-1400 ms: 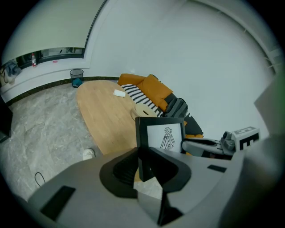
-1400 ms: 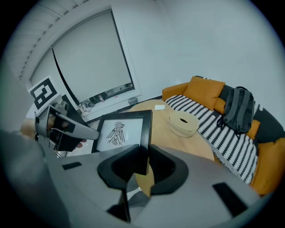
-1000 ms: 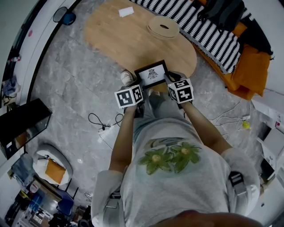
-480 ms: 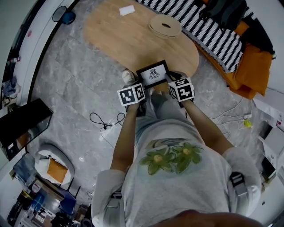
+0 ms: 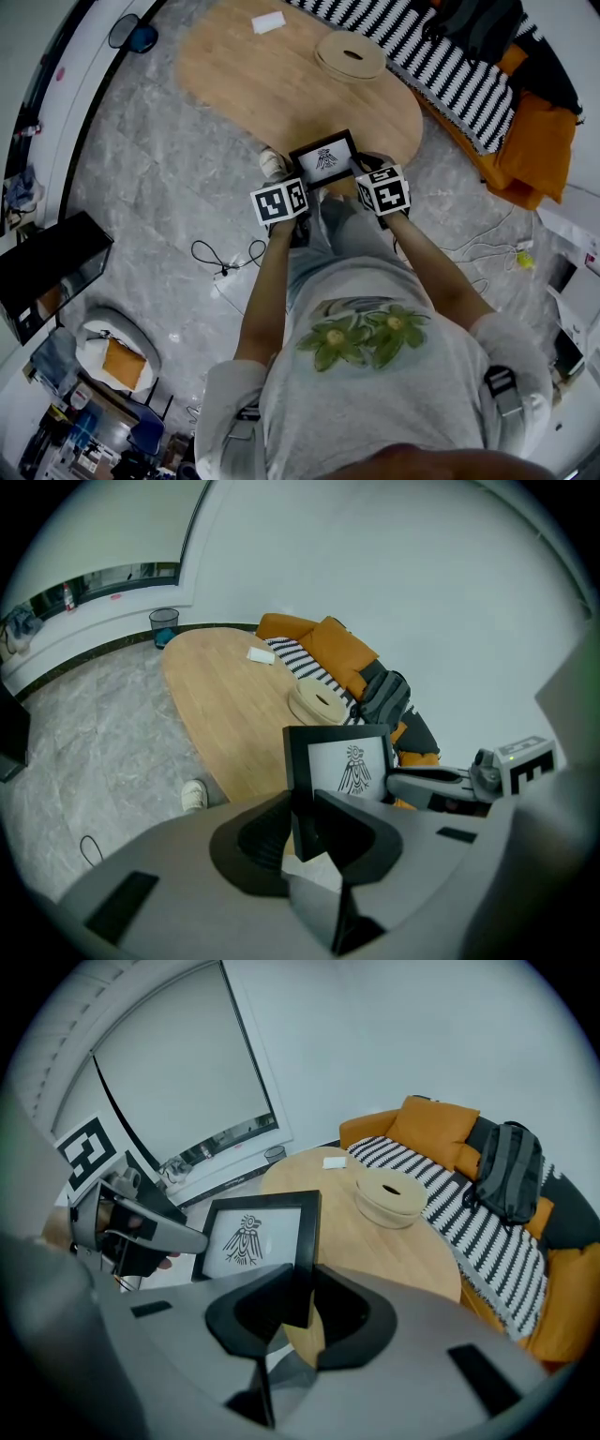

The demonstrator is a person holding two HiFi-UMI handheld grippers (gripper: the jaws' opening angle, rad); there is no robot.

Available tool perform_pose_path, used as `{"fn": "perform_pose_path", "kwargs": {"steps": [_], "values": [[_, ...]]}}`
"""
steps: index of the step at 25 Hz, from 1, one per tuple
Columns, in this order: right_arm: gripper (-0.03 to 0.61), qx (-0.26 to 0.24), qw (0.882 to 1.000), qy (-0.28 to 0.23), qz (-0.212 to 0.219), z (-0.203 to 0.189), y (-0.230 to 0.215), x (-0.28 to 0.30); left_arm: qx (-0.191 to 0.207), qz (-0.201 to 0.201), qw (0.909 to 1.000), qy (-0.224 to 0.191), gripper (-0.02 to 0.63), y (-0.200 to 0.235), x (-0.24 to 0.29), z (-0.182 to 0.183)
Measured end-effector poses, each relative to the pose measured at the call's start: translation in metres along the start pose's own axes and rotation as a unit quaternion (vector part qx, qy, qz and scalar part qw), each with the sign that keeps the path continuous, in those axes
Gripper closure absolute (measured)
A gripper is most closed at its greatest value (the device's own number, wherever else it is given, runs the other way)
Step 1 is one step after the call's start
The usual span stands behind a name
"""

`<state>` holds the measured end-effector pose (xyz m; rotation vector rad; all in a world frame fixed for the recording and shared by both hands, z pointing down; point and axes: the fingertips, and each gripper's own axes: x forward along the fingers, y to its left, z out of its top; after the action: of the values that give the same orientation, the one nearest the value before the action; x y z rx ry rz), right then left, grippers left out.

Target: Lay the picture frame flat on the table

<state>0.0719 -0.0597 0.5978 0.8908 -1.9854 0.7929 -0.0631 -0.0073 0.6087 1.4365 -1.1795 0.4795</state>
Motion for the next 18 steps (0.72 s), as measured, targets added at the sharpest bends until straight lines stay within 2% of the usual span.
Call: {"fn": "perform_pose_path", "kwargs": {"steps": [18], "values": [[0.500, 0.017, 1.000, 0.022, -0.007, -0.007, -0.008, 0.028, -0.006, -0.003, 0.9996, 0.029, 0.529, 0.017, 0.027, 0.002]]}}
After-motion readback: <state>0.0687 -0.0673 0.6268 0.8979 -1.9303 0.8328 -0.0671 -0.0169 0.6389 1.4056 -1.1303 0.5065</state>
